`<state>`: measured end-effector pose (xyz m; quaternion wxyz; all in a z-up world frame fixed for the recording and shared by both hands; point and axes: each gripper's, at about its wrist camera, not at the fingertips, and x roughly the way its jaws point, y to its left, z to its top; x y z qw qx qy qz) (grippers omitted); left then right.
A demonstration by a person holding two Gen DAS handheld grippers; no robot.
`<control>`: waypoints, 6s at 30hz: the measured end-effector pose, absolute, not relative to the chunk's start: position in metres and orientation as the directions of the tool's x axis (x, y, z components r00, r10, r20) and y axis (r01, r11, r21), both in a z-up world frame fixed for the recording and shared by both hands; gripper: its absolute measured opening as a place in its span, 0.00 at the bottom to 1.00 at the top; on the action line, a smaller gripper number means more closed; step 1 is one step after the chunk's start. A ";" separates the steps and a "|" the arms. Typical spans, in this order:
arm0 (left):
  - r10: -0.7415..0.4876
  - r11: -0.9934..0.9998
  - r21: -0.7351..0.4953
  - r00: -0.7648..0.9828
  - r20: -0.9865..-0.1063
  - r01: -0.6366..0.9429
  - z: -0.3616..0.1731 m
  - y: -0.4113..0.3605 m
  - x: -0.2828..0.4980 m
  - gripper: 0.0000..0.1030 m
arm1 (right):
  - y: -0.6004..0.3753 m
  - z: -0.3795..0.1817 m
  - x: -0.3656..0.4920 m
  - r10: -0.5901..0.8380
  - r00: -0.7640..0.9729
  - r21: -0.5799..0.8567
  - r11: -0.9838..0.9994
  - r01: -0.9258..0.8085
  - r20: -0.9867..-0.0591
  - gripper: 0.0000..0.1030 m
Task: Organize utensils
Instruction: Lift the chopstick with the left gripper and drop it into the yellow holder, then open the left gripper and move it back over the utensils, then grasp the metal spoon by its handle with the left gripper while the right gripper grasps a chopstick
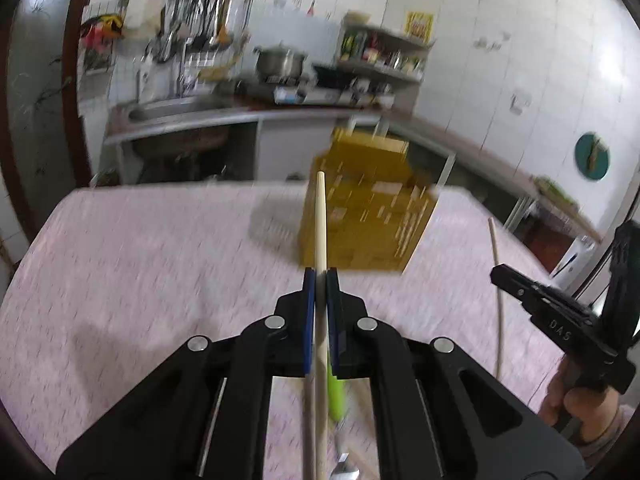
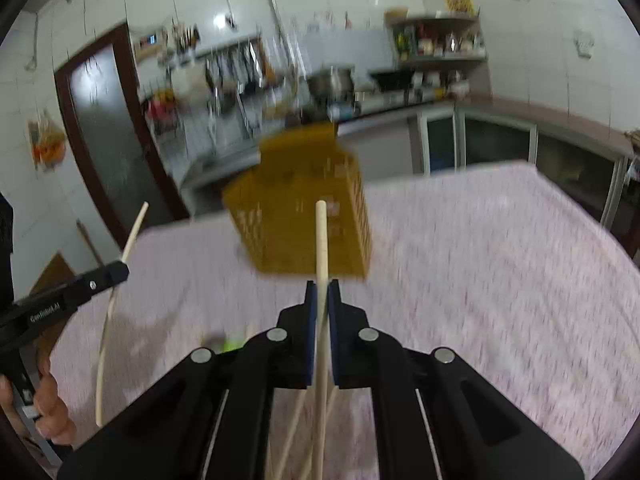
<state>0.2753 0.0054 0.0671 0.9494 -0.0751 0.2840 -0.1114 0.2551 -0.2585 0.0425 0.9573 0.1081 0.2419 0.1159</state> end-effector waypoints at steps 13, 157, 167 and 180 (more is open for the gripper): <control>-0.291 0.943 -0.208 0.947 -0.137 0.260 0.151 -0.023 0.348 0.04 | -0.252 0.141 0.325 0.141 0.987 0.166 0.978 -0.126 -0.080 0.06; -0.118 0.993 -0.117 0.505 -0.855 0.035 -0.051 0.001 0.313 0.12 | -0.228 -0.037 0.268 0.156 0.606 0.143 0.987 -0.070 -0.780 0.08; -0.137 0.990 -0.123 0.580 -0.803 0.063 -0.024 0.004 0.300 0.12 | -0.238 0.000 0.256 0.184 0.719 0.171 0.981 -0.092 -0.670 0.06; -0.167 0.985 -0.168 0.542 -0.824 0.048 -0.037 0.016 0.312 0.12 | -0.242 -0.016 0.262 0.198 0.693 0.194 0.977 -0.085 -0.693 0.06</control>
